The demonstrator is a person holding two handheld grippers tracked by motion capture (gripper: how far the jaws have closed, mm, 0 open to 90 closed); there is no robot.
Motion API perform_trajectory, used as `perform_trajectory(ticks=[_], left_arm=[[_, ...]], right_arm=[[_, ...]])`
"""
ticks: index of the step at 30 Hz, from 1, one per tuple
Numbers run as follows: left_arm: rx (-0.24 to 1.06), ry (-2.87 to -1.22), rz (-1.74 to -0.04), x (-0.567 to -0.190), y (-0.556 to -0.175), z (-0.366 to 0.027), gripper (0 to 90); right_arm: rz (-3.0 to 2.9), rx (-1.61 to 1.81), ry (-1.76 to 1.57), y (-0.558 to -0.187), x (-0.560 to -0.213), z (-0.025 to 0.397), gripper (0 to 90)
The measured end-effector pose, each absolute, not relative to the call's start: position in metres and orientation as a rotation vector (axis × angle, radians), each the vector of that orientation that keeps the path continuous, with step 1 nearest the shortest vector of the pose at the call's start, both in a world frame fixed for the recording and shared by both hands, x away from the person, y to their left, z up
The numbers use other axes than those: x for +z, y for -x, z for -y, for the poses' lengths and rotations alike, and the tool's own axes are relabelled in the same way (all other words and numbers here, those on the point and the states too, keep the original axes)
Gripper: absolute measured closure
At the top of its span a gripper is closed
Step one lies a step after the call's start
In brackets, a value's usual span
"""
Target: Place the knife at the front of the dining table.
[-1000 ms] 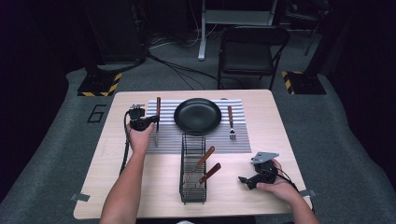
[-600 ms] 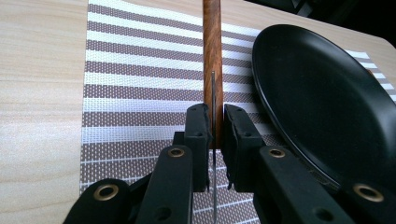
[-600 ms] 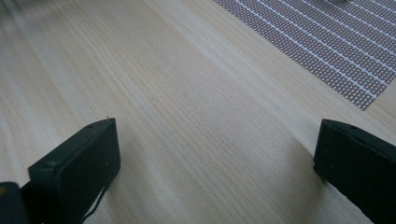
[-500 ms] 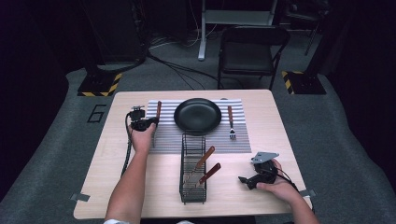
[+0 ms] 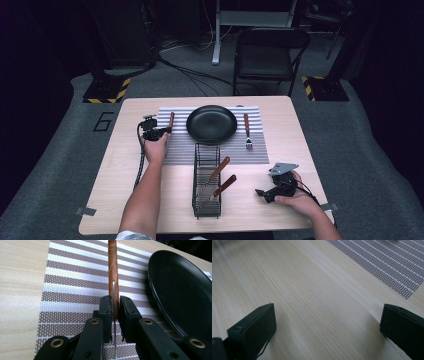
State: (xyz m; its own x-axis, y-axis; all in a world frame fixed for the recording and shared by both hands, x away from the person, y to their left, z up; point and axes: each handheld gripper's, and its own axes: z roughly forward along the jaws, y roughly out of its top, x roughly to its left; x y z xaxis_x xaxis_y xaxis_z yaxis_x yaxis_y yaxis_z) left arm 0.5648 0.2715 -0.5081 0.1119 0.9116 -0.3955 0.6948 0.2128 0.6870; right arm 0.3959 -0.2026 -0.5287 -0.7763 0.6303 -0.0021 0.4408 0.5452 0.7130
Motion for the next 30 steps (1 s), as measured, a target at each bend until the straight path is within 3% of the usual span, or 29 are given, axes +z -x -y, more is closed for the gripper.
perform_trajectory(ticks=[20, 30], left_arm=[[0.291, -1.473, -1.678, -0.524, -0.572, -0.278, 79.7], [0.326, -1.516, -1.688, -0.52, -0.569, -0.28, 71.5]], right_arm=[[-2.527, 1.057, -0.893, -0.396, -0.529, 0.203, 0.0], [-2.527, 1.057, -0.894, -0.396, -0.529, 0.203, 0.0]])
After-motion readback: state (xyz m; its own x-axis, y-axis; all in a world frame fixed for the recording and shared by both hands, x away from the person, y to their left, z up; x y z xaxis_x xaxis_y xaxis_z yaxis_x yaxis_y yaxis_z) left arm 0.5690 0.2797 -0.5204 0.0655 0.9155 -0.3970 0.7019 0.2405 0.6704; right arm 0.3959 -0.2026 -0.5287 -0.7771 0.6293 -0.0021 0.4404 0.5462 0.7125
